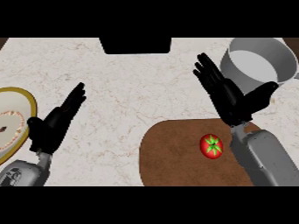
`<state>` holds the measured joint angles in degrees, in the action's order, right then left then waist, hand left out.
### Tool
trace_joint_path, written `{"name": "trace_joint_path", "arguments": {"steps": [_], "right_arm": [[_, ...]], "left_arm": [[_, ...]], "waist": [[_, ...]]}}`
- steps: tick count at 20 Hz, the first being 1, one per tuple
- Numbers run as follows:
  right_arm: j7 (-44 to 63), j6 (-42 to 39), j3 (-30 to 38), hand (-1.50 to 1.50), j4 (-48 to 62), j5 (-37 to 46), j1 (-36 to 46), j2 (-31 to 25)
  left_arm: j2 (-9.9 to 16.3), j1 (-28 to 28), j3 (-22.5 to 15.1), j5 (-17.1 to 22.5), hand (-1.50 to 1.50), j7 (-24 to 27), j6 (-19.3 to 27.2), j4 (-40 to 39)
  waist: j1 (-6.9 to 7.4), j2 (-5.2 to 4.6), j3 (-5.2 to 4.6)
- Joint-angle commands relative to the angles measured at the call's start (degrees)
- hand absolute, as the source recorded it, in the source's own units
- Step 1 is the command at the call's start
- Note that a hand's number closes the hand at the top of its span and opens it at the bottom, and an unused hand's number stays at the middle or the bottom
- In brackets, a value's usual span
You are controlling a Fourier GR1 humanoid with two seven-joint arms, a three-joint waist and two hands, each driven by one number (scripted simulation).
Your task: Pick the tomato from the cutting board and place it in the pot
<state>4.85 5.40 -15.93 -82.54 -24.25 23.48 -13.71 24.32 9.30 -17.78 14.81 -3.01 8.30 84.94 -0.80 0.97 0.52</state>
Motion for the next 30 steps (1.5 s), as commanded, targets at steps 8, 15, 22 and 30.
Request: {"name": "trace_joint_path", "arguments": {"steps": [8,15,22,30], "right_arm": [[-0.04,5.08,3.05,-1.5,0.75,24.44,-9.83,-29.74],[-20.31,13.39,7.28,-1.5,-15.22,25.0,-32.14,-26.32],[2.67,3.9,6.05,-1.5,-30.18,28.54,-31.68,-36.72],[23.21,-12.6,-0.6,-1.5,-32.31,26.72,-17.69,-42.69]], "left_arm": [[6.68,-7.53,8.22,-4.1,0.0,-1.45,7.95,-3.1],[7.02,-9.56,11.4,-3.05,0.0,0.37,6.43,-3.26],[7.41,-11.87,11.67,-4.87,0.0,-1.23,6.24,1.54],[4.94,-8.28,10.49,-6.83,0.0,-2.75,6.96,0.08]], "waist": [[-1.82,0.77,-1.25],[-1.0,-0.65,-0.52],[0.64,-0.82,-0.64],[1.94,-1.22,-0.7]]}}
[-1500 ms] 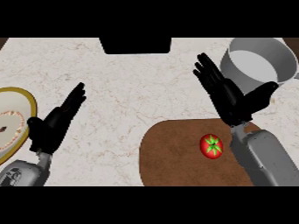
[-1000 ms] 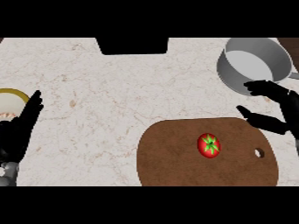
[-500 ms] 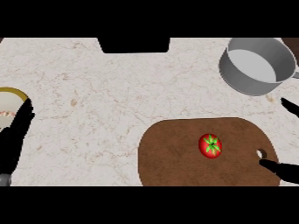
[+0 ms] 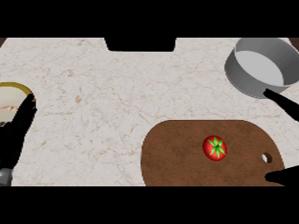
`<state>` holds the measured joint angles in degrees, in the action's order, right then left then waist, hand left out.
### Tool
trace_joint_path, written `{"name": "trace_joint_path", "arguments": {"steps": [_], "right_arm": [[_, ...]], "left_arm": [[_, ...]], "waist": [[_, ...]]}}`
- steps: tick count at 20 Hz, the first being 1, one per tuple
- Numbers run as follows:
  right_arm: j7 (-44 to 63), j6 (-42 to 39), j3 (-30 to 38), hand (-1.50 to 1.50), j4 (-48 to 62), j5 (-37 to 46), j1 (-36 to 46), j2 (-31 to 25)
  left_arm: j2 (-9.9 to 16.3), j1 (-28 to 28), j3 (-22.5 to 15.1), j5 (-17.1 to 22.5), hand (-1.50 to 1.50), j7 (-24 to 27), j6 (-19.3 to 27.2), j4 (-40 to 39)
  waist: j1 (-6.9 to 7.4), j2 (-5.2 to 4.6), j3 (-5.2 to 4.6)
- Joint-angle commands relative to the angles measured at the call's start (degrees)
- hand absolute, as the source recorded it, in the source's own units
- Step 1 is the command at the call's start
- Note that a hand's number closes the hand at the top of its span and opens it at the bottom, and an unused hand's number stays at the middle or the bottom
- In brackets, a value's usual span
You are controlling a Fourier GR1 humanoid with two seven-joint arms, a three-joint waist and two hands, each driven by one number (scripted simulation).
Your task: Pick the tomato from the cutting board and place it in the pot
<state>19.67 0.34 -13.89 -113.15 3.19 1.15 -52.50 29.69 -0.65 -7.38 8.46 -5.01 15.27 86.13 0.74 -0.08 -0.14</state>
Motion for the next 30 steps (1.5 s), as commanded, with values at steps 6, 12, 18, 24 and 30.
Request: {"name": "trace_joint_path", "arguments": {"steps": [6,12,18,24,30], "right_arm": [[23.02,-19.72,-11.31,-1.5,0.14,-4.67,13.81,-2.18],[36.13,-26.13,-14.59,-1.5,2.49,-8.71,22.76,8.01],[38.57,-27.63,-18.2,-1.5,9.27,-2.92,25.25,16.32],[38.45,-30.0,-19.39,-1.5,14.54,0.64,27.24,19.55],[40.39,-31.6,-19.63,-1.5,17.46,3.03,27.83,24.09]], "left_arm": [[-1.66,0.99,-0.86,-1.39,0.0,0.47,-0.31,-0.2],[-2.44,-1.76,1.1,-1.79,0.0,3.11,-1.75,-1.95],[-1.85,-3.11,3.1,-1.79,0.0,0.84,-3.49,1.72],[-3.61,0.35,3.72,-3.59,0.0,-0.05,-3.76,-0.93],[-3.78,-1.75,4.84,-5.04,0.0,-0.5,-4.7,1.11]], "waist": [[1.61,-0.3,-0.03],[0.24,0.02,0.06],[-0.11,0.13,0.12],[-0.33,0.07,0.12],[-0.35,0.13,0.12]]}}
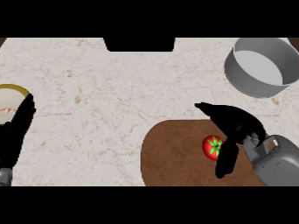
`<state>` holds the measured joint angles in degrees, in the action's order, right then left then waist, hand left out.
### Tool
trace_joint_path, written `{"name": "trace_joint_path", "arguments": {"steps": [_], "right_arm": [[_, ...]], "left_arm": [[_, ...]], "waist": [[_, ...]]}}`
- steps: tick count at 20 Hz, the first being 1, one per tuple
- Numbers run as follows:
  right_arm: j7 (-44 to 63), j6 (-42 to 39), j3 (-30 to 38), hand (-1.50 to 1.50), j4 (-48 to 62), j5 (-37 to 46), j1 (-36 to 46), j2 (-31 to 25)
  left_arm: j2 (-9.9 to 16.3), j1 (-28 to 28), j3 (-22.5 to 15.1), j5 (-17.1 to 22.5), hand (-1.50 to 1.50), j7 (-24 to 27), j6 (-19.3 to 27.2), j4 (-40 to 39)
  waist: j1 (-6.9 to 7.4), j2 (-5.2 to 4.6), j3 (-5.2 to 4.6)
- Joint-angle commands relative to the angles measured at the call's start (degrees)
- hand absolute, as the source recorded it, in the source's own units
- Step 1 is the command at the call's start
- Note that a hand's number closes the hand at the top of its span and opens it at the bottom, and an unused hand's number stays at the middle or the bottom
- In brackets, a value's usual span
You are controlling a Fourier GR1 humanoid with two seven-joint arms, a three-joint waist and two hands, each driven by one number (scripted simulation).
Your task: Pick the tomato from the cutting board and place it in the pot
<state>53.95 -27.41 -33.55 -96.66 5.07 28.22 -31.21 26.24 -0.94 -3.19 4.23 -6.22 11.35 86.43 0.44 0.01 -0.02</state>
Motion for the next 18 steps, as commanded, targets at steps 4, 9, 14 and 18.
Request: {"name": "trace_joint_path", "arguments": {"steps": [4,9,14,18], "right_arm": [[2.96,-4.37,1.48,-1.5,4.43,4.25,0.0,3.87],[1.6,-3.18,-0.87,-1.5,4.68,10.41,-3.76,6.45],[-0.19,-5.46,3.09,-1.5,3.69,12.75,-6.64,6.95],[-4.52,-7.56,4.83,-1.5,14.48,14.97,-1.54,10.07]], "left_arm": [[-0.8,-0.74,3.25,-0.48,0.0,2.69,-2.19,-2.43],[-2.66,-3.6,2.31,-2.22,0.0,2.62,-2.41,1.07],[-4.85,-1.19,3.02,-3.84,0.0,-0.51,-2.42,0.45],[-4.14,0.68,4.65,-4.07,0.0,0.22,-4.12,-0.48]], "waist": [[-0.16,0.0,0.0],[-0.15,0.04,0.01],[-0.42,0.05,0.02],[-0.07,-0.06,0.02]]}}
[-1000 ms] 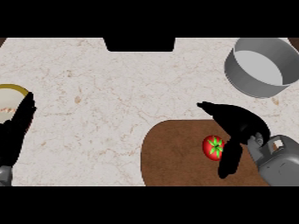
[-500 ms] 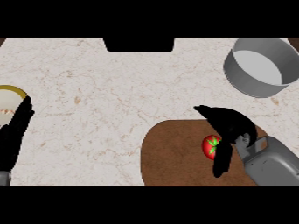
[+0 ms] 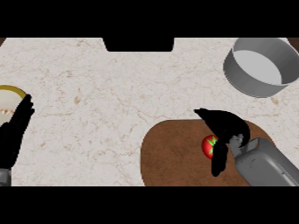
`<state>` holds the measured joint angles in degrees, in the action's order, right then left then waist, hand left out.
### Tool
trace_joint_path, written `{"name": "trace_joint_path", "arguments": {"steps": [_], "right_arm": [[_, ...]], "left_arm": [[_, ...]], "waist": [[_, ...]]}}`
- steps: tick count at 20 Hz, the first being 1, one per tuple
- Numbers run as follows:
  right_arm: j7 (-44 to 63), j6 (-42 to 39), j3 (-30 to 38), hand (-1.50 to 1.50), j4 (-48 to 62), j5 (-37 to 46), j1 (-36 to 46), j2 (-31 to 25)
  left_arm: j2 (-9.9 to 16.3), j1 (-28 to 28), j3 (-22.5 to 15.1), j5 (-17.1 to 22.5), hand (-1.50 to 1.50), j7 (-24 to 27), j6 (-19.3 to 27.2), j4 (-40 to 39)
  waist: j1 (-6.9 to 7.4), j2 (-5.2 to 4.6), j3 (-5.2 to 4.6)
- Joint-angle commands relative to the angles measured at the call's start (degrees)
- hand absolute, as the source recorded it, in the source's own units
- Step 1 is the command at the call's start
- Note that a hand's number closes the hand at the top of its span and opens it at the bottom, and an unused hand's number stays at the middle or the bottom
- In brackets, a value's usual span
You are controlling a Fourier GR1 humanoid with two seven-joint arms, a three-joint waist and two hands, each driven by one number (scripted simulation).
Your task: Pick the tomato from the cutting board and place it in the pot
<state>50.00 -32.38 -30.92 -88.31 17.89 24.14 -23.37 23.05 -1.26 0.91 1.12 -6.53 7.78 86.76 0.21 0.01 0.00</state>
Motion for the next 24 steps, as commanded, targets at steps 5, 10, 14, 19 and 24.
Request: {"name": "trace_joint_path", "arguments": {"steps": [5,10,14,19,24], "right_arm": [[-8.34,-3.59,1.11,1.5,-0.3,7.91,-4.04,0.39],[-12.49,-4.89,3.51,1.5,5.15,11.39,-1.17,3.18],[-12.97,-2.46,3.66,1.5,1.91,16.01,-4.51,5.85],[-25.54,2.75,9.07,1.5,1.25,15.94,-3.08,-0.49],[-23.5,5.51,8.46,1.5,-5.72,21.97,-6.51,-0.33]], "left_arm": [[-2.11,0.11,0.93,-3.53,0.0,-2.64,-0.3,2.76],[-2.48,-2.69,3.48,-2.23,0.0,0.97,-3.3,1.97],[-4.08,1.28,3.27,-4.77,0.0,-1.77,-3.15,0.36],[-4.8,-0.33,3.37,-5.29,0.0,1.08,-2.48,-0.8],[-2.81,1.15,6.22,-3.13,0.0,-1.21,-5.66,0.48]], "waist": [[-0.13,0.02,0.01],[0.18,0.0,0.01],[-0.12,-0.01,0.01],[-0.12,-0.05,0.01],[-0.42,0.1,0.0]]}}
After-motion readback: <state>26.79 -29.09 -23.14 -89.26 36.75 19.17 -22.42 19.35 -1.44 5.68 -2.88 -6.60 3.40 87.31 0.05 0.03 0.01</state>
